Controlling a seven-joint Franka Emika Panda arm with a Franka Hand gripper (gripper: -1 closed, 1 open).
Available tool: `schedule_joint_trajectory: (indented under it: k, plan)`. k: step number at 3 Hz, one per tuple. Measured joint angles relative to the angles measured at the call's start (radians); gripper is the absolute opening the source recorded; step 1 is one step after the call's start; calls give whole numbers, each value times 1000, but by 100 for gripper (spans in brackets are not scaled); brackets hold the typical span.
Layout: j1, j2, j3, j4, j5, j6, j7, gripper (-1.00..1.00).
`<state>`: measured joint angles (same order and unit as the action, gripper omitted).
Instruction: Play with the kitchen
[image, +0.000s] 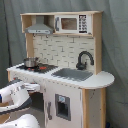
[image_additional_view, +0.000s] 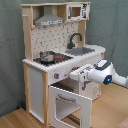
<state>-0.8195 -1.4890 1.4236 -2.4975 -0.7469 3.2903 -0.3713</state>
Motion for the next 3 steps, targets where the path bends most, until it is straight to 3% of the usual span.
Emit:
schedule_joint_trajectory:
  k: [1, 2, 3]
  plan:
    - [6, 20, 8, -11, 0, -15, 172, 100]
    - [6, 20, 16, -10, 0, -14, 275, 100]
    - [80, 20, 15, 9, 0, -23, 342, 100]
